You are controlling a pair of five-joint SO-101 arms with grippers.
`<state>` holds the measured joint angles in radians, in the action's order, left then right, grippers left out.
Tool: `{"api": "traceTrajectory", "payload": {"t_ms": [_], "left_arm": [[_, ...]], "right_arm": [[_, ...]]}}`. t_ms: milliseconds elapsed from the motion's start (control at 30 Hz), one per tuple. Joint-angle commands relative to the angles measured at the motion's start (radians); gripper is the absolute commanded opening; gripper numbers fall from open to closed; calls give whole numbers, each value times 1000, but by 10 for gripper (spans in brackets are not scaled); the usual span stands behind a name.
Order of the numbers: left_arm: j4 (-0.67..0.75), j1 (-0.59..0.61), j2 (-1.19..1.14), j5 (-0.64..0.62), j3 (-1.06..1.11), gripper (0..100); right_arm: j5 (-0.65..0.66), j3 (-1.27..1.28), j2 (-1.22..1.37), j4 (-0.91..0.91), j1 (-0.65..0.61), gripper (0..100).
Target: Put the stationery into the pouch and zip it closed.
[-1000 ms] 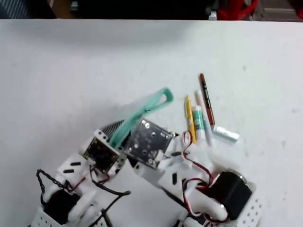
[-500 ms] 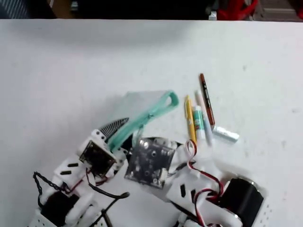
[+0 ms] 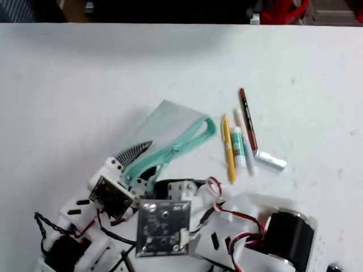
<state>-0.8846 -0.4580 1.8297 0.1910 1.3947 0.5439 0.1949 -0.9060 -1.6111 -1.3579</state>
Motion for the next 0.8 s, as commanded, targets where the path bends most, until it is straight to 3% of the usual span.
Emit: {"api": "traceTrajectory", "payload": {"t_ms": [0,133,400,633,767], "left_arm": [[3,24,-4,2,-5,20],[0,24,-4,5,-5,20],[-2,24,-4,2,-6,20],[-89,24,-4,2,-87,20],[-101,24,-2,2,-91,20]], "right_arm": [[60,-21,99,-24,-216,17],[78,-28,117,-24,-219,17],[187,-31,-8,-65,179,17],[184,224,-30,45,331,23],[183,292,-39,59,378,200]]}}
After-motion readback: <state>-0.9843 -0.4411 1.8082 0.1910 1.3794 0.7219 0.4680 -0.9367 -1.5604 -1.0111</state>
